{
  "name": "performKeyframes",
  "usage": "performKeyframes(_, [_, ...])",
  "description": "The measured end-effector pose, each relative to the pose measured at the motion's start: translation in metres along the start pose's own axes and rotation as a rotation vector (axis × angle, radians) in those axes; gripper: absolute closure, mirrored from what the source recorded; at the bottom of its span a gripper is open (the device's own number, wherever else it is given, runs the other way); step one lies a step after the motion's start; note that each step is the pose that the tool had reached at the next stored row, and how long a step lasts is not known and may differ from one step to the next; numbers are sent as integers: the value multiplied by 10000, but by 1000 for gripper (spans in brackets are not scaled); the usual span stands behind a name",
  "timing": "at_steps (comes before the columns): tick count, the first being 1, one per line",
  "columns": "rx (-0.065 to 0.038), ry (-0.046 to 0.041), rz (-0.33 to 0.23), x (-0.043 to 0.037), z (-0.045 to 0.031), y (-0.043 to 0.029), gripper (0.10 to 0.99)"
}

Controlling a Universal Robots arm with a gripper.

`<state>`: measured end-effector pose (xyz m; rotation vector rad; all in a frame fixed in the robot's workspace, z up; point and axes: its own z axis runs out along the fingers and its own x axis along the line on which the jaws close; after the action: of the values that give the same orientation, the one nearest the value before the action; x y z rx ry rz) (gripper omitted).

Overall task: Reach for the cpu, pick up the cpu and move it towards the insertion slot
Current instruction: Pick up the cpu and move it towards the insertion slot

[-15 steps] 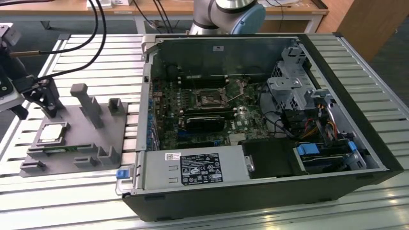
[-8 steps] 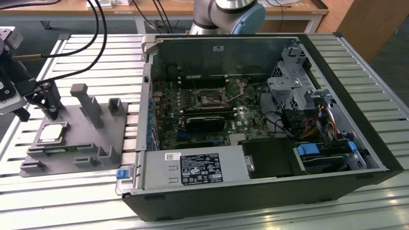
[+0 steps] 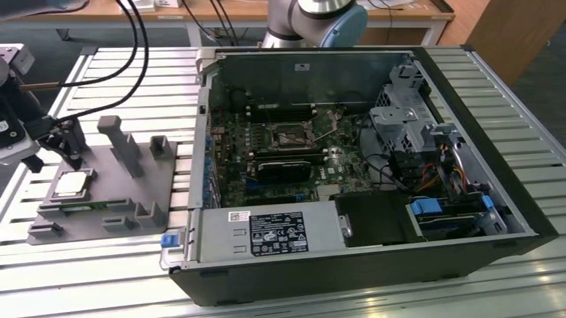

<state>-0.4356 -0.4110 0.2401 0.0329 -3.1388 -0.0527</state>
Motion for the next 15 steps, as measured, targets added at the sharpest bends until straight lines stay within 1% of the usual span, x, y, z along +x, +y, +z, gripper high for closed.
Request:
performKeyframes(6, [1,1,0,6,106,-4,439])
performKeyframes(11, [0,0,0,6,153,-5,439])
performKeyframes(15, [1,1,0,7,175,-7,427])
